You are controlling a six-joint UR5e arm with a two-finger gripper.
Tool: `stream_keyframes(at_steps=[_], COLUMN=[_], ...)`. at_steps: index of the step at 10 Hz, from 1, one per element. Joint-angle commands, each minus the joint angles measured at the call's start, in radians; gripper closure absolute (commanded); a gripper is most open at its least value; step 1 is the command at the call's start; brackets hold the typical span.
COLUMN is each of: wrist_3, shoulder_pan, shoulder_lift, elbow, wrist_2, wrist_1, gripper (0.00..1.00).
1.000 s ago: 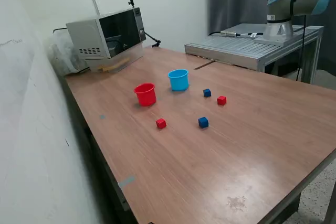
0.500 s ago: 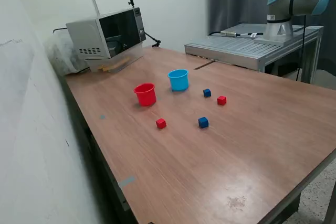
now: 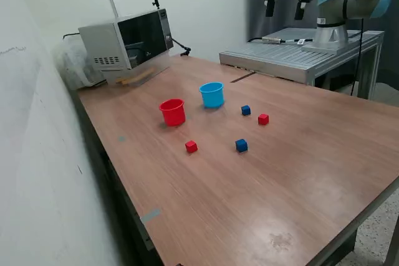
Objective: Place red objects in the red bin, and blue objects in the blue bin.
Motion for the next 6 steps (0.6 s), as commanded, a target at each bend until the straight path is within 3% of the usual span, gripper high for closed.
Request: stream_keyframes(at_steps=[1,5,6], wrist_3=[0.037,0.024,-0.009], shoulder_pan=[-0.005,-0.008,-0.017], shoulder_lift=[0.199,0.357,0.407], elbow=[-0.104,-0.228,-0.294], wrist_2=[0.045,0.047,0.047], wrist_1=[-0.092,-0.117,-0.115], gripper=[0.00,0.00,0.00])
